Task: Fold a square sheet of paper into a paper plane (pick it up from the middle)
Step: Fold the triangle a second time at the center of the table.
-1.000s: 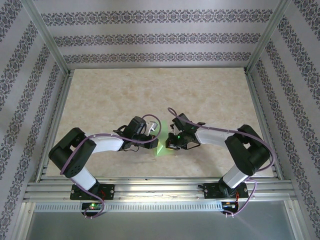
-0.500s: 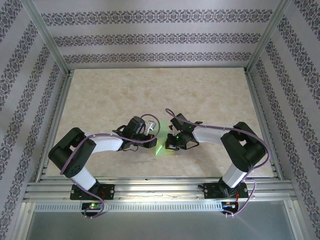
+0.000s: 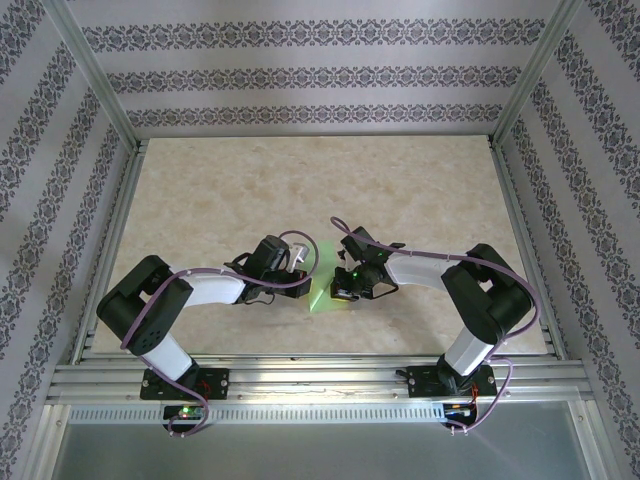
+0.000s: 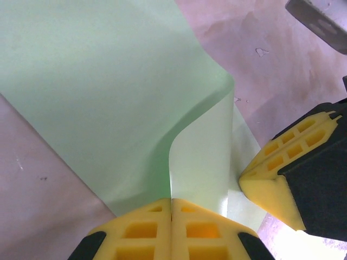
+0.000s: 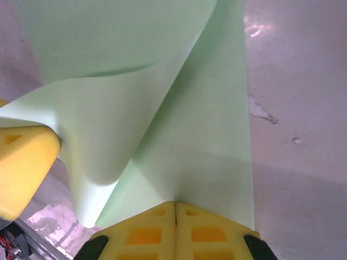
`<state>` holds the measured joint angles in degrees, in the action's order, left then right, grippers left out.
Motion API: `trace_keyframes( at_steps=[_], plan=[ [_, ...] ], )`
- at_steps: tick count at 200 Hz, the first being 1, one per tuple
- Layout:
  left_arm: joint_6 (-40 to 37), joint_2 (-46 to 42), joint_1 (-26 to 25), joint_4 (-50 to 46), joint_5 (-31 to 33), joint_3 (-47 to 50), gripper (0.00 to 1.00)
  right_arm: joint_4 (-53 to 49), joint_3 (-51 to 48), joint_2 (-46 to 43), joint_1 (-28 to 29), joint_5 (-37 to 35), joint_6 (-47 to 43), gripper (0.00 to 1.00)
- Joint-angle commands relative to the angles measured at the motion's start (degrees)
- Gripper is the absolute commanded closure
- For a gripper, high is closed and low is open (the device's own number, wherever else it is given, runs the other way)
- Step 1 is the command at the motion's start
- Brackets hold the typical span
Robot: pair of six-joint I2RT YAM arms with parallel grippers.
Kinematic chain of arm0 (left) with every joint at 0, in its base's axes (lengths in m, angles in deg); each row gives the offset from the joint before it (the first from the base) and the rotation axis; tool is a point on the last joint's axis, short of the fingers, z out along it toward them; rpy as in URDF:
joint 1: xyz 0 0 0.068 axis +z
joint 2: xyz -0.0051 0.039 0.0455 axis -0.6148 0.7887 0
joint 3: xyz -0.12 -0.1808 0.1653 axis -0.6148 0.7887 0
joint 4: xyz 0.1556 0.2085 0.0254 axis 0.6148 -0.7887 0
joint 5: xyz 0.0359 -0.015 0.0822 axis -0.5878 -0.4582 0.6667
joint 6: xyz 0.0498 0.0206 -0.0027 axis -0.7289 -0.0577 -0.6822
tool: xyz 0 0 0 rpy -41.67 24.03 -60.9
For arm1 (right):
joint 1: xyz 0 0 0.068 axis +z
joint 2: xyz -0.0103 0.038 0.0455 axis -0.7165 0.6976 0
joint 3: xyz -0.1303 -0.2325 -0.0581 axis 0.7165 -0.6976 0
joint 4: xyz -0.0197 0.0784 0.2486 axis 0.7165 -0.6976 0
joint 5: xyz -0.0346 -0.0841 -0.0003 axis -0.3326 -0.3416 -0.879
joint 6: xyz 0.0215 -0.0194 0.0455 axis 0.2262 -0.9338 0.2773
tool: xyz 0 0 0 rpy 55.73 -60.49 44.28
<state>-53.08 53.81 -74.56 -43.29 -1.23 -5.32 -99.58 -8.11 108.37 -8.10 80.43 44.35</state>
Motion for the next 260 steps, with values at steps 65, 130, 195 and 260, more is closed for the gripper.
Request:
trace_keyframes(
  at_steps=[65,130,195,260],
  plan=[
    [-0.97,-0.99,0.78,-1.01,1.77,-0.59,1.00,-4.83,-0.35,1.46,0.52,-2.29,-0.55,1.00],
    [-0.80,-0.64,0.81,-0.81,2.16,0.11,1.00,-4.66,-0.56,1.25,0.56,-2.09,-0.46,1.00],
    [-0.59,-0.42,0.88,-1.06,2.17,-0.20,1.00,-4.75,-0.55,1.24,0.53,-1.82,-0.47,1.00],
    [0.36,0.10,0.83,0.78,2.64,1.34,1.00,-4.54,-0.58,1.46,0.56,-1.74,-0.46,1.00]
  ],
)
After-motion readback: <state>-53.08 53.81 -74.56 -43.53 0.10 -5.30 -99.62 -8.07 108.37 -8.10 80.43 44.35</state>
